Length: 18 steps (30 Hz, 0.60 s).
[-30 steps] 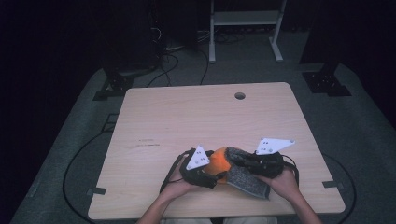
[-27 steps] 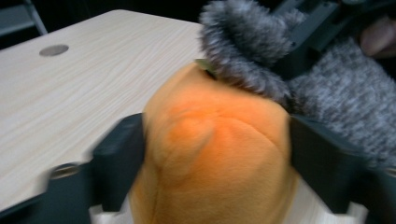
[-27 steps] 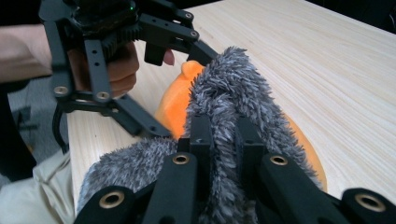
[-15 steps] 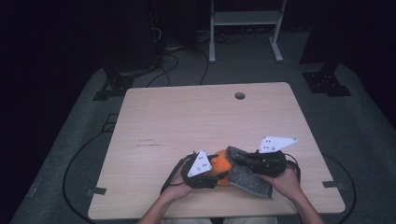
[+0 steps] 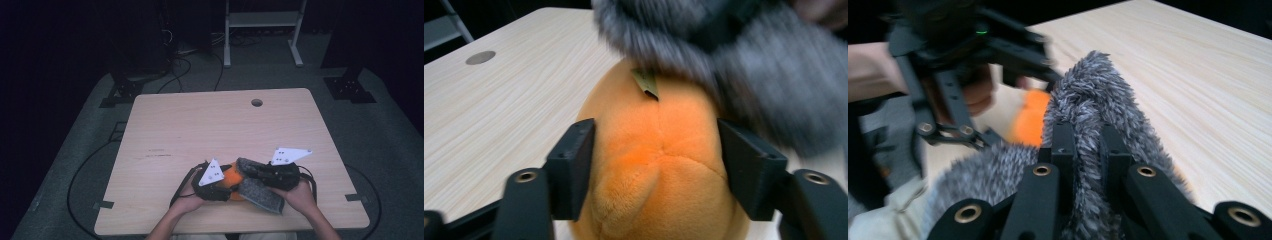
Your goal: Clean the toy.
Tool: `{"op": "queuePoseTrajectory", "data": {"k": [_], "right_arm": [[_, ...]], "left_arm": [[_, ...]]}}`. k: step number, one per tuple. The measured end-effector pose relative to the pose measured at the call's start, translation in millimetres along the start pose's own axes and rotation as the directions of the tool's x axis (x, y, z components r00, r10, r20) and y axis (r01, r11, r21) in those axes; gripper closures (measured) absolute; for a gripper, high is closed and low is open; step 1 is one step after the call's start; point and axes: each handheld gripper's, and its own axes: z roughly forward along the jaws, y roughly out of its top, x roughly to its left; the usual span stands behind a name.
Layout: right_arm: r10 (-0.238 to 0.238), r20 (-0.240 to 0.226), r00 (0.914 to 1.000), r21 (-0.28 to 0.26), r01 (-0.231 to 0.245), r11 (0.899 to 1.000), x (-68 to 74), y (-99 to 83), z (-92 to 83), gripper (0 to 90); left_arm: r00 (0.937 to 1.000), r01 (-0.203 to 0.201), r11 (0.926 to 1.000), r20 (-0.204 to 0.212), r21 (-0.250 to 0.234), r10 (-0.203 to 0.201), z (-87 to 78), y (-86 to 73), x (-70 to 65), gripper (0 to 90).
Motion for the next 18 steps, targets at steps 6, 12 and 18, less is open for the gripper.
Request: {"op": "queuePoseTrajectory", "data": {"k": [6, 12, 18], "right_arm": [[0.146, 0.074, 0.9866, 0.04, -0.149, 0.988, -36.6, -32.6, -11.9, 80.6], [0.128, 0.025, 0.9915, -0.039, -0.127, 0.991, -29.8, -20.4, -20.2, 80.5], [0.189, 0.062, 0.98, 0.067, -0.193, 0.979, -44.1, -41.7, -8.8, 80.5]], "left_arm": [[0.9996, 0.0, 1.0, 0.028, 0.007, 0.0, -4.5, -6.5, 6.8, 41.0], [0.9991, 0.009, 1.0, 0.041, -0.002, -0.009, -4.9, -8.2, 7.7, 40.9], [0.998, 0.029, 0.9995, 0.057, -0.008, -0.029, -6.9, -11.1, 11.0, 39.9]]}}
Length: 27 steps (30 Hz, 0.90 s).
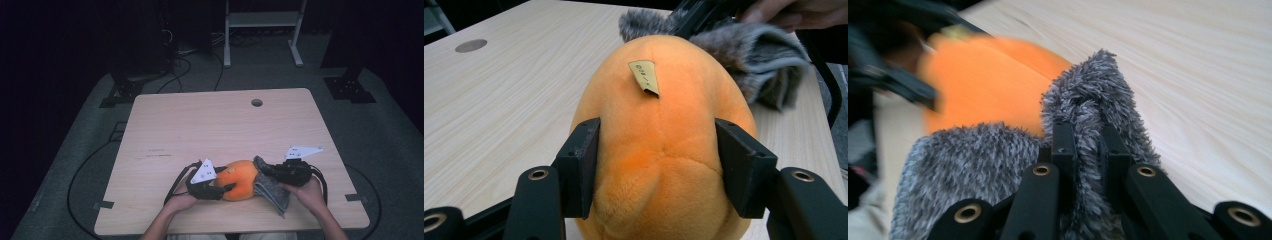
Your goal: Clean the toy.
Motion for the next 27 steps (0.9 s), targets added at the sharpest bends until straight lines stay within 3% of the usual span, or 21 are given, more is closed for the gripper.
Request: {"op": "queuePoseTrajectory", "data": {"k": [2, 5, 8, 10, 12, 16, 18, 21, 23, 27], "right_arm": [[0.008, -0.004, 1.0, -0.026, -0.008, 1.0, -0.3, 1.0, -5.4, 80.5], [-0.038, -0.056, 0.9977, -0.086, 0.033, 0.996, 10.8, 8.7, -10.2, 80.5], [-0.042, -0.053, 0.9977, -0.052, 0.039, 0.998, 10.1, 5.9, -4.0, 80.5], [-0.019, -0.014, 0.9997, -0.006, 0.019, 1.0, 2.9, 0.9, -1.5, 80.5], [0.007, -0.024, 0.9997, -0.014, -0.008, 1.0, 0.3, -0.3, -3.9, 80.5], [-0.046, -0.083, 0.9955, -0.095, 0.038, 0.995, 14.8, 9.5, -10.2, 80.5], [-0.063, -0.076, 0.9951, -0.068, 0.058, 0.996, 16.2, 8.2, -5.6, 80.4], [-0.022, -0.039, 0.999, -0.025, 0.021, 0.999, 7.1, 2.4, -3.3, 80.5], [-0.021, -0.052, 0.9984, -0.051, 0.019, 0.999, 9.0, 3.8, -7.0, 80.5], [-0.08, -0.128, 0.9886, -0.119, 0.065, 0.991, 21.0, 13.3, -10.5, 80.4]], "left_arm": [[1.0, -0.004, 1.0, 0.001, 0.002, 0.004, -0.3, -0.2, -0.2, 40.0], [1.0, -0.006, 1.0, 0.002, 0.004, 0.006, 0.2, -0.3, -0.4, 40.2], [1.0, -0.009, 0.9999, 0.0, 0.006, 0.009, 0.0, -0.5, -0.5, 40.3], [1.0, -0.006, 1.0, 0.0, 0.004, 0.006, 0.3, -0.5, -0.2, 40.3], [1.0, -0.004, 1.0, 0.0, 0.004, 0.004, 0.0, -0.8, 0.3, 40.3], [1.0, -0.009, 1.0, 0.001, 0.004, 0.009, 0.2, -1.0, -0.2, 40.4], [0.9999, -0.01, 0.9999, 0.002, 0.004, 0.01, 0.4, -1.0, -0.2, 40.4], [0.9999, -0.011, 0.9999, 0.004, 0.003, 0.011, 1.0, -0.9, -0.1, 40.4], [1.0, -0.008, 1.0, 0.005, 0.0, 0.008, 1.1, -1.2, 0.3, 40.5], [0.9999, -0.014, 0.9999, 0.005, 0.002, 0.014, 1.2, -1.2, 0.0, 40.6]]}}
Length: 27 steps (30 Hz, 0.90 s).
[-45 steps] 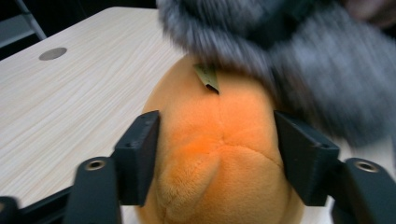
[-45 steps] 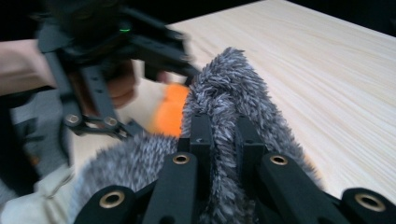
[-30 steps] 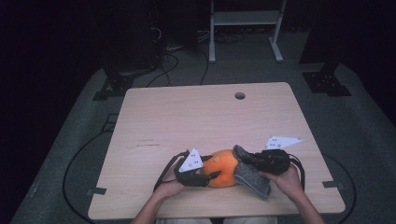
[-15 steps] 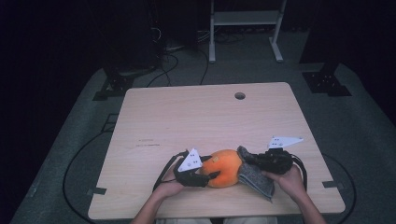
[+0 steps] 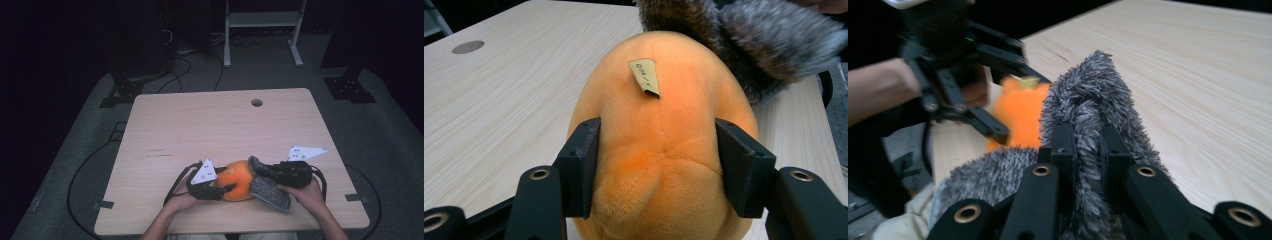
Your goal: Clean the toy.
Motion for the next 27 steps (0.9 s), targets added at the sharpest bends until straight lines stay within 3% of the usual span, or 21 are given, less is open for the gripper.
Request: {"op": "queuePoseTrajectory", "data": {"k": [3, 5, 7, 9, 10, 12, 14, 15, 16, 19, 22, 24, 27], "right_arm": [[0.002, 0.049, 0.9988, 0.073, -0.005, 0.997, -7.2, -10.8, 7.7, 80.4], [0.044, 0.081, 0.9957, 0.097, -0.052, 0.994, -14.0, -14.9, 6.2, 80.5], [0.032, 0.088, 0.9956, 0.068, -0.038, 0.997, -10.0, -10.5, 1.3, 80.4], [0.016, 0.027, 0.9995, 0.011, -0.016, 1.0, -3.1, -5.3, 0.3, 80.4], [-0.004, 0.028, 0.9996, 0.017, 0.003, 1.0, -1.0, -4.0, 2.6, 80.4], [-0.005, 0.047, 0.9989, 0.05, 0.003, 0.999, -3.7, -6.7, 6.8, 80.4], [0.013, 0.117, 0.993, 0.094, -0.024, 0.995, -11.6, -9.4, 4.8, 80.5], [0.034, 0.126, 0.9915, 0.093, -0.046, 0.995, -14.6, -10.2, 2.1, 80.5], [0.05, 0.113, 0.9924, 0.068, -0.058, 0.996, -14.5, -10.0, -1.0, 80.4], [-0.003, 0.039, 0.9992, -0.001, 0.003, 1.0, -1.1, -0.4, -2.7, 80.4], [-0.048, 0.052, 0.9975, 0.045, 0.046, 0.998, 3.1, -0.2, 6.7, 80.4], [-0.018, 0.045, 0.9988, 0.046, 0.016, 0.999, -3.0, -5.7, 6.1, 80.4], [-0.007, 0.067, 0.9977, 0.053, 0.003, 0.999, -7.2, -8.9, 0.9, 80.4]], "left_arm": [[1.0, 0.006, 1.0, -0.003, -0.003, -0.006, 0.8, 0.0, 0.1, 40.5], [1.0, 0.005, 1.0, -0.005, -0.002, -0.005, 1.4, 0.4, -0.1, 40.6], [1.0, 0.001, 1.0, -0.004, 0.0, -0.001, 0.6, 0.1, -0.1, 40.8], [1.0, -0.003, 1.0, -0.002, 0.0, 0.003, 1.1, 0.4, -1.1, 40.7], [1.0, -0.008, 1.0, -0.001, 0.001, 0.008, 1.4, 0.5, -1.8, 40.7], [1.0, -0.005, 1.0, -0.007, 0.0, 0.005, 2.3, 0.9, -3.0, 40.7], [0.9999, -0.01, 0.9999, -0.003, -0.004, 0.01, 3.0, 1.7, -4.1, 40.7], [0.9999, -0.013, 0.9999, -0.006, -0.004, 0.013, 3.2, 2.0, -4.7, 40.7], [0.9998, -0.018, 0.9998, -0.007, -0.001, 0.018, 3.5, 2.7, -5.1, 40.6], [0.9995, -0.031, 0.9995, -0.004, -0.003, 0.031, 6.6, 5.4, -8.6, 40.6], [0.9994, -0.033, 0.9994, 0.008, -0.003, 0.033, 6.7, 9.8, -10.8, 35.7], [0.9998, 0.013, 0.9994, 0.015, -0.033, -0.013, 4.7, 12.8, -8.7, 24.4], [0.9961, 0.087, 0.9962, 0.011, -0.008, -0.087, 7.4, 11.2, -3.5, 15.0]]}}
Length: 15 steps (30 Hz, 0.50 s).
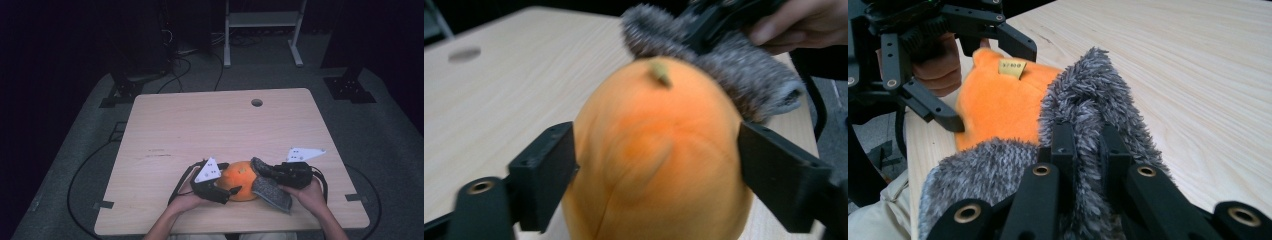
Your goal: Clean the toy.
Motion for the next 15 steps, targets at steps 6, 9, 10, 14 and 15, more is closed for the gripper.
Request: {"op": "queuePoseTrajectory", "data": {"k": [6, 9, 10, 14, 15], "right_arm": [[-0.027, 0.015, 0.9995, -0.024, 0.028, 0.999, 9.2, 11.7, -4.6, 80.5], [-0.055, 0.017, 0.9984, -0.05, 0.055, 0.997, 15.0, 17.2, -5.0, 80.4], [-0.048, 0.014, 0.9987, -0.05, 0.049, 0.998, 14.4, 16.5, -3.3, 80.4], [-0.03, 0.046, 0.9985, 0.03, 0.029, 0.999, 5.7, 3.8, 9.8, 80.4], [-0.023, 0.048, 0.9986, 0.027, 0.021, 0.999, 6.0, 5.6, 8.9, 80.5]], "left_arm": [[0.9927, -0.098, 0.9949, -0.073, -0.022, 0.096, -2.7, 2.4, -4.3, 41.4], [0.9777, -0.165, 0.9854, -0.139, -0.043, 0.157, -3.5, 10.9, -8.3, 42.5], [0.9787, -0.16, 0.987, -0.133, -0.019, 0.156, -1.4, 11.1, -7.5, 38.4], [0.9876, -0.101, 0.9949, -0.121, 0.001, 0.1, 1.5, 2.3, -3.3, 25.7], [0.9857, -0.112, 0.9938, -0.127, -0.003, 0.11, 1.6, 1.7, -4.0, 30.4]]}}
